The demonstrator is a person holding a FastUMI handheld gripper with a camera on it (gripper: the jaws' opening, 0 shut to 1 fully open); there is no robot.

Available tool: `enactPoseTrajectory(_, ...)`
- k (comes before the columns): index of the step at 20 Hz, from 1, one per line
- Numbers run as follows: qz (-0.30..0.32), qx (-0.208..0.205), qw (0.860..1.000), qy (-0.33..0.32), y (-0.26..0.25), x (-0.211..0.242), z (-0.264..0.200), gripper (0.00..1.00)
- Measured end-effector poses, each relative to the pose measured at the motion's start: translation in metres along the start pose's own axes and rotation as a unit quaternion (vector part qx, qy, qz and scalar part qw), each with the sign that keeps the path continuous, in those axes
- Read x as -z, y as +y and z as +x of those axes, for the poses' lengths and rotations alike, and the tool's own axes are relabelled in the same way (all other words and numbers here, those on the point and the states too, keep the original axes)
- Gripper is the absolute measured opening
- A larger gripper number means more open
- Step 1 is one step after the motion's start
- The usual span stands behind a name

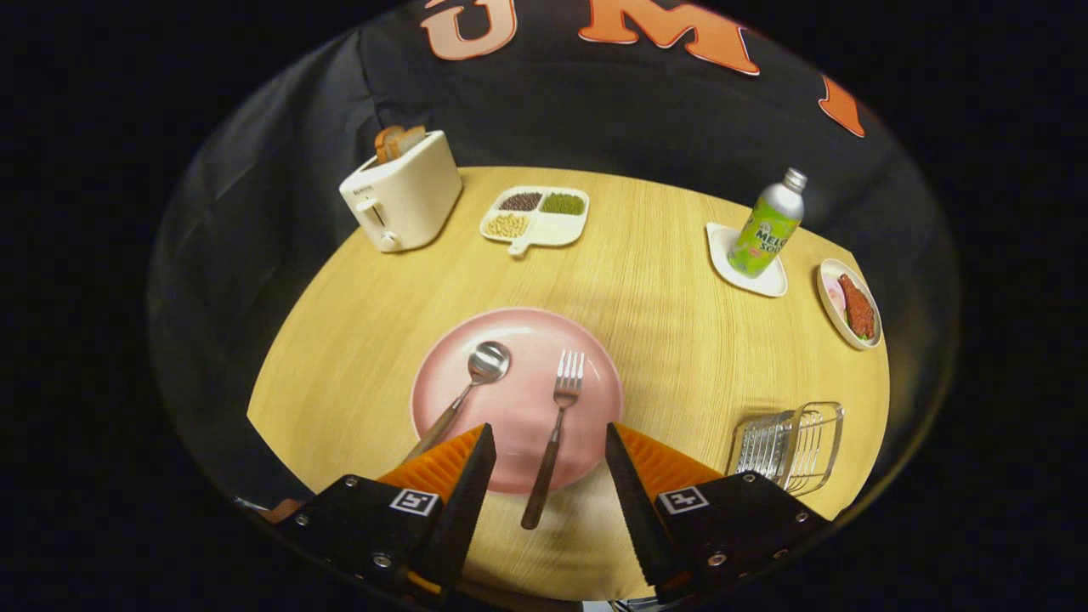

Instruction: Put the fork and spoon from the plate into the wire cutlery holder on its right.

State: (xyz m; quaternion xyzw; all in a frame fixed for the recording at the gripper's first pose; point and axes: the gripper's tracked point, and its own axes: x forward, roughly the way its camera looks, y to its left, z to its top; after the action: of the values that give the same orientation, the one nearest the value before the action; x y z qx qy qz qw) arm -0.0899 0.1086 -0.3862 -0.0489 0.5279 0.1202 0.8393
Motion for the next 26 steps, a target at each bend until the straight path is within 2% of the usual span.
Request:
enactPoseTrajectory(6,0.001,0.011,0.999,0.049,0.003,0.027,0.032,0.62)
enactPoseTrajectory(10,0.014,0.015,0.996,0.084,0.005,0.038,0.051,0.43)
enactPoseTrajectory(13,0.027,0.015,0.994,0.101,0.009,0.043,0.061,0.21)
enactPoseTrajectory(17,0.029,0.017,0.995,0.098,0.011,0.041,0.065,0.09)
enactPoseTrajectory(20,0.031,0.013,0.997,0.074,0.011,0.031,0.061,0.05)
enactPoseTrajectory(26,0.061,0.004,0.998,0.012,-0.004,-0.001,0.022,0.04)
